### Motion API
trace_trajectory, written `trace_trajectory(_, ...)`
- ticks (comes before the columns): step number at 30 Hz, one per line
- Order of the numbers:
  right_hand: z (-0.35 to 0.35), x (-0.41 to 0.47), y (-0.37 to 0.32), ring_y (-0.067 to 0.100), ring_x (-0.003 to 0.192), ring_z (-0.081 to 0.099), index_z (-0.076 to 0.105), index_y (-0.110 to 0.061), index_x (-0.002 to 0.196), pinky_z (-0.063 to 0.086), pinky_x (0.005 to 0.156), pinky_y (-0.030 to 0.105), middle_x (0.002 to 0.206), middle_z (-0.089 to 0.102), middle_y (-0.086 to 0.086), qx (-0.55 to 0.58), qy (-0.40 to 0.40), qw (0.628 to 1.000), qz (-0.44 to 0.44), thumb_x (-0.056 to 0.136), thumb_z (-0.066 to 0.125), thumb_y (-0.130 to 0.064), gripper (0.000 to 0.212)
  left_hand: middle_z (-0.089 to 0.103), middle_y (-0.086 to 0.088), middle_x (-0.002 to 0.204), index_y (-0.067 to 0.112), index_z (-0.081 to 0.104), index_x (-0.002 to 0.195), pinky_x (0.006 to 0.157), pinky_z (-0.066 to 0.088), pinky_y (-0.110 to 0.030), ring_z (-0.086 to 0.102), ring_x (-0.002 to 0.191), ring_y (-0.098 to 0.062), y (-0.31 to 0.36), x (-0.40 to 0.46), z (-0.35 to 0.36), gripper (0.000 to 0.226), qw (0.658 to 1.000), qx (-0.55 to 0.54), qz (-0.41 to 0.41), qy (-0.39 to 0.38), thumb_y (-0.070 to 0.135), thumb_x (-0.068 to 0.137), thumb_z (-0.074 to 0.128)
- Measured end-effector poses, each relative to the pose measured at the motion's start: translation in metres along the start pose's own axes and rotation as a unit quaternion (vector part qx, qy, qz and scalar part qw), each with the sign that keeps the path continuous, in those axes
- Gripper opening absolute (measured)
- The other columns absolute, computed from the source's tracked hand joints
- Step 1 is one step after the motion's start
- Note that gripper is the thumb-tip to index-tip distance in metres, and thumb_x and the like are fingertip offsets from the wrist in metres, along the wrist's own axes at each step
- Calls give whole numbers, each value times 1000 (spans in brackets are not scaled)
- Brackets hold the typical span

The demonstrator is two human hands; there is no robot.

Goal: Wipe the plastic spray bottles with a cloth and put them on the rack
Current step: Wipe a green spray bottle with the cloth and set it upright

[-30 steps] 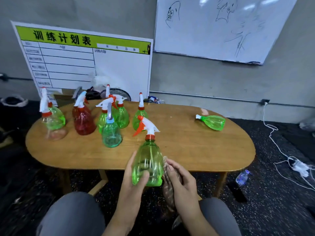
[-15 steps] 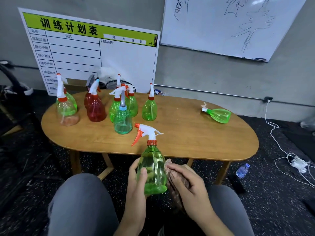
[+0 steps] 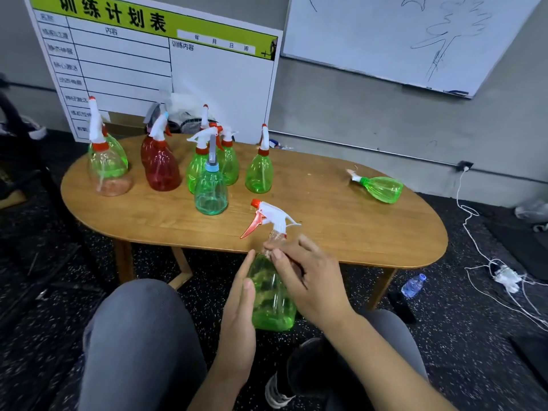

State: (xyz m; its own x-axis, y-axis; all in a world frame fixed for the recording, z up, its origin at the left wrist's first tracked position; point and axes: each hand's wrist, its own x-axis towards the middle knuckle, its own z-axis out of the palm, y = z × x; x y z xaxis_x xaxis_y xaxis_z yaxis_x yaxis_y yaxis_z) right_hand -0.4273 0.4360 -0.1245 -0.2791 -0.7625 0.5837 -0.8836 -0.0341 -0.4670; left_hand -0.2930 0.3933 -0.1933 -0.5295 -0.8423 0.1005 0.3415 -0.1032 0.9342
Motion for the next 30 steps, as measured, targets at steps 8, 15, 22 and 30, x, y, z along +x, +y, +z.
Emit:
trace_trajectory(8, -10, -47, -4, 11, 78, 54, 80, -26, 116, 45, 57, 23, 94, 46, -8, -116, -55, 947, -294, 98, 69, -31, 22, 71, -8, 139, 29, 45, 157, 109, 54, -41, 67, 130, -29, 8, -3, 6, 48, 997, -77, -19, -8, 36, 113, 26)
trace_trajectory(15, -11, -8, 7, 9, 62, 51, 77, -32, 119, 47, 44, 31, 81, 52, -8, -86, 24, 989, -121, 105, 56, -40, 27, 59, 14, 153, 55, 56, 144, 122, 41, -51, 53, 144, -12, -2, 5, 5, 42, 1000, -1, 3, 7, 55, 108, 35)
trace_trajectory(22, 6, -13, -2, 7, 62, 51, 77, -28, 121, 48, 50, 32, 81, 50, -9, -8, 48, 998, -38, 105, 56, -38, 29, 64, 11, 148, 48, 56, 146, 117, 46, -51, 60, 138, -14, -3, 6, 2, 40, 999, -22, -15, 21, 46, 113, 34)
trace_trajectory(30, -4, -46, -1, 12, 77, 58, 81, -26, 115, 51, 58, 24, 93, 53, -8, -123, -22, 948, -293, 96, 71, -29, 22, 73, -1, 135, 31, 50, 153, 106, 52, -38, 69, 127, -24, 3, 3, 2, 45, 998, -59, -23, -7, 28, 116, 23)
